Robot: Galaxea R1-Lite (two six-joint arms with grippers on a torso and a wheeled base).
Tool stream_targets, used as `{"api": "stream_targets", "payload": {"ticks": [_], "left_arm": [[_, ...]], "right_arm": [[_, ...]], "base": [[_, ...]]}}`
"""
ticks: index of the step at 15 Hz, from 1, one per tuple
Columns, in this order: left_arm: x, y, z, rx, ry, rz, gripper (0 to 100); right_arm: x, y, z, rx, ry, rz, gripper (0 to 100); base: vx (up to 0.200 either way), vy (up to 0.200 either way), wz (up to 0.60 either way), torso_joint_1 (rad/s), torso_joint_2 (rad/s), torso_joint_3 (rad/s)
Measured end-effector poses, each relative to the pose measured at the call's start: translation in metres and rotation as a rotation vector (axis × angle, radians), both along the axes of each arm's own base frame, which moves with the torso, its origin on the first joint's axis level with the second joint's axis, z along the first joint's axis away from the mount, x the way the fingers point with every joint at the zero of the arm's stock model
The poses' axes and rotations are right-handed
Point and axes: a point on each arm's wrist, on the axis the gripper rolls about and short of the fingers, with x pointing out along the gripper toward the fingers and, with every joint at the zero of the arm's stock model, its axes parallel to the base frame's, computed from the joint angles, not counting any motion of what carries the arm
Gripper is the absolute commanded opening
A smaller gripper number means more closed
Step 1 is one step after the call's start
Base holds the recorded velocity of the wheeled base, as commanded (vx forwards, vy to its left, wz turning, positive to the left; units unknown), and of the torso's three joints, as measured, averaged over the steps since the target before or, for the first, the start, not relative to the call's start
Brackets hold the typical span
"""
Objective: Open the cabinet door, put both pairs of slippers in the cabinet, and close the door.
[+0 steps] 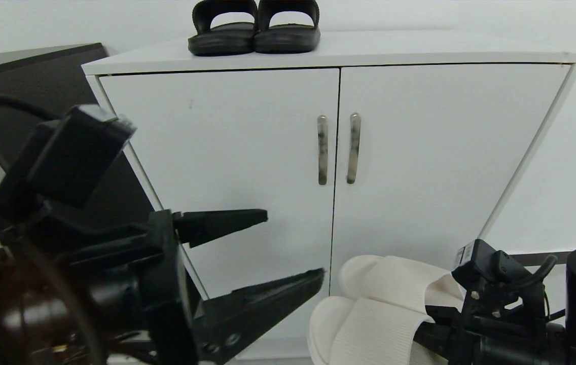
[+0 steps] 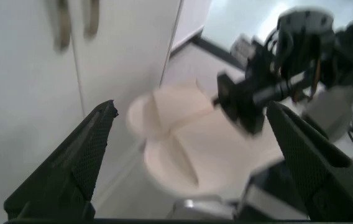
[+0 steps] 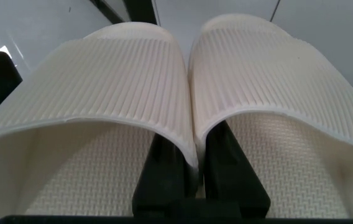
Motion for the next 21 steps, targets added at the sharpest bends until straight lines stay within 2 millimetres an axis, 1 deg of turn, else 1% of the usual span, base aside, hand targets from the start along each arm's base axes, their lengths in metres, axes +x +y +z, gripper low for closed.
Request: {"api": "stream_targets", "payload": {"ticks": [2,3,4,6,8,11,13,16,21], "left_arm": [[0.016,-0.023,0.005,-0.017,-0.012,-0.015,100],[0.022,-0.032,0.009,-0.014,-0.006,-0.026,100],[0.026,-0.039,0.012,0.000,0.014,-0.073,100],[0.032,-0.050,0.019,0.004,0.081,-0.142,100],[0.044,-0.062,0.026,-0.006,0.129,-0.157,100],[0.060,-0.077,0.036,-0.028,0.122,-0.177,100],[0.070,-0.086,0.038,-0.032,0.111,-0.125,100],[0.076,-0.090,0.040,-0.044,0.096,-0.069,100],[0.085,-0.084,0.042,-0.050,0.091,0.001,100]], "right_arm": [[-0.001,-0.001,0.002,0.007,-0.006,0.003,0],[-0.002,-0.001,0.002,0.008,-0.008,0.002,0],[-0.002,-0.001,0.003,0.009,-0.008,0.003,0],[-0.002,-0.001,0.002,0.008,-0.007,0.004,0],[-0.002,-0.001,0.002,0.007,-0.006,0.003,0],[-0.002,-0.001,0.002,0.005,-0.005,0.003,0],[-0.002,-0.001,0.002,0.006,-0.006,0.003,0],[-0.002,-0.001,0.002,0.006,-0.006,0.003,0],[-0.002,-0.001,0.002,0.005,-0.005,0.003,0]], "base": [[0.000,0.000,0.00,0.000,0.00,0.000],[0.000,0.000,0.00,0.000,0.00,0.000],[0.000,0.000,0.00,0.000,0.00,0.000],[0.000,0.000,0.00,0.000,0.00,0.000],[0.000,0.000,0.00,0.000,0.00,0.000],[0.000,0.000,0.00,0.000,0.00,0.000],[0.000,0.000,0.00,0.000,0.00,0.000],[0.000,0.000,0.00,0.000,0.00,0.000],[0.000,0.000,0.00,0.000,0.00,0.000]]}}
